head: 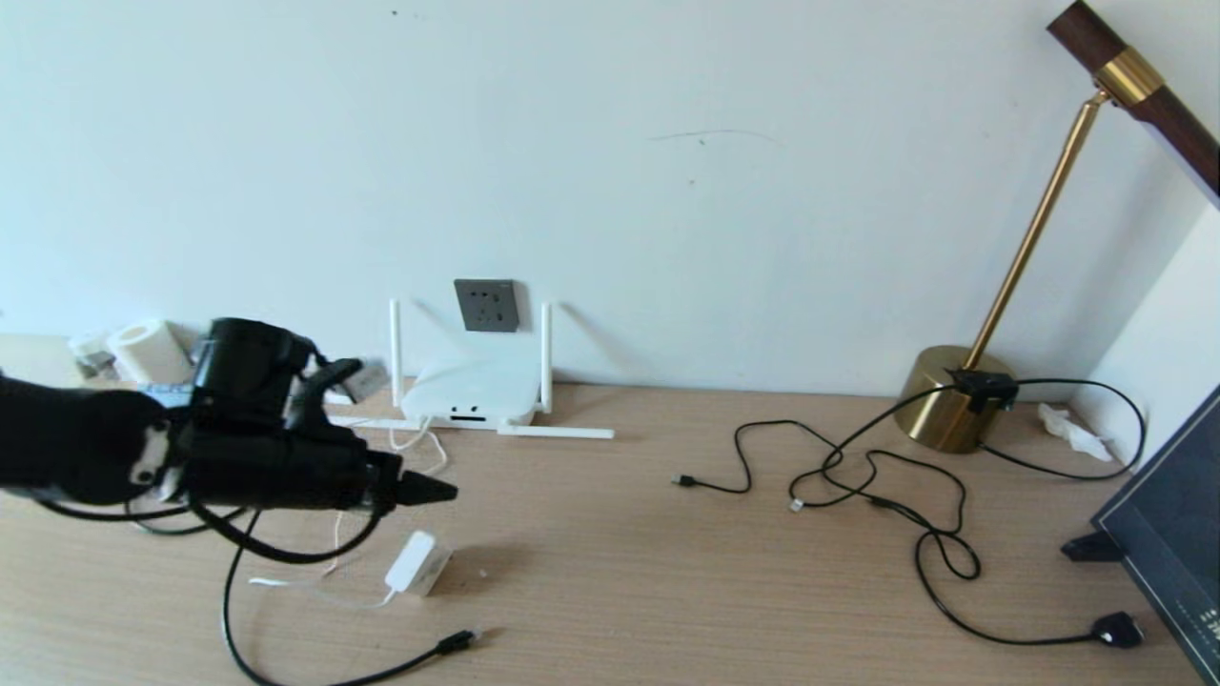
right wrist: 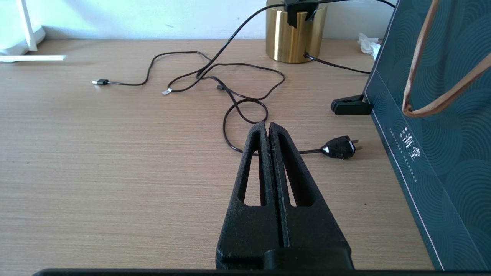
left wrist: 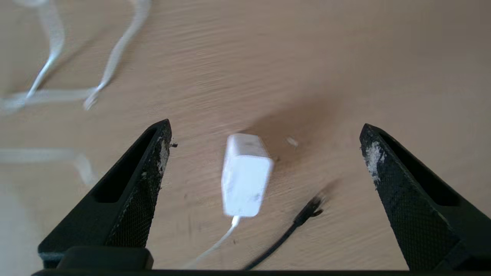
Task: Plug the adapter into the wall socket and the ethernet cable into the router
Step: Plug plug into socket
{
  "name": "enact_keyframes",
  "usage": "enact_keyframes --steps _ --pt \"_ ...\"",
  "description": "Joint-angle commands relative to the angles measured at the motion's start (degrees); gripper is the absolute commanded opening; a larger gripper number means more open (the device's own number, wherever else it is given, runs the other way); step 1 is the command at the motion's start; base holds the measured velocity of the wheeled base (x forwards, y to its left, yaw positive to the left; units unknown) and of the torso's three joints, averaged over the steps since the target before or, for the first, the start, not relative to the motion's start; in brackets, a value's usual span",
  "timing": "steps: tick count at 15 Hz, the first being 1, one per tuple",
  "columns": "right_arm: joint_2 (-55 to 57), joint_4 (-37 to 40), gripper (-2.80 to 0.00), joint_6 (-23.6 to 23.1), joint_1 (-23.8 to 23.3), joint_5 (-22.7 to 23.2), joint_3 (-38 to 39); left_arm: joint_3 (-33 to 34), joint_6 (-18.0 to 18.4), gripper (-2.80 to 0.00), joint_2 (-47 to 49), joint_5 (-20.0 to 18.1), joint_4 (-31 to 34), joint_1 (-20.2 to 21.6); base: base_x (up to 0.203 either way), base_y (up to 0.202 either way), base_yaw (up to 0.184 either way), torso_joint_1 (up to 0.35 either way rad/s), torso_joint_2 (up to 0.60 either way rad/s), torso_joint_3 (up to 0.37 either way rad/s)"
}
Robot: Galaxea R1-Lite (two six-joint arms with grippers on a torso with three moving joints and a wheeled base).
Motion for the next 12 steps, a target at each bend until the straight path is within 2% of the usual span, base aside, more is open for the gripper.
enact_keyframes --steps 1,3,4,7,12 --pt "0.1 0.0 -2.8 0.0 0.0 0.0 0.0 7.1 7.7 0.0 0.3 2.5 -8.4 -4.8 0.0 0.0 0.0 0.0 0.0 0.0" --pt "0.1 0.0 -2.8 0.0 0.0 0.0 0.0 11.1 12.0 0.0 1.5 8.5 -10.5 -6.5 0.0 0.0 0.0 0.0 0.0 0.0" --pt "0.1 0.0 -2.8 0.0 0.0 0.0 0.0 11.5 12.6 0.0 2.5 10.7 -10.8 -7.5 0.0 0.0 0.0 0.0 0.0 0.0" --pt "0.1 0.0 -2.8 0.0 0.0 0.0 0.0 11.3 12.3 0.0 3.5 14.2 -10.9 -7.7 0.0 0.0 0.0 0.0 0.0 0.0" --pt "0.1 0.0 -2.8 0.0 0.0 0.0 0.0 11.4 8.2 0.0 4.7 17.6 -13.6 -7.6 0.0 0.0 0.0 0.0 0.0 0.0"
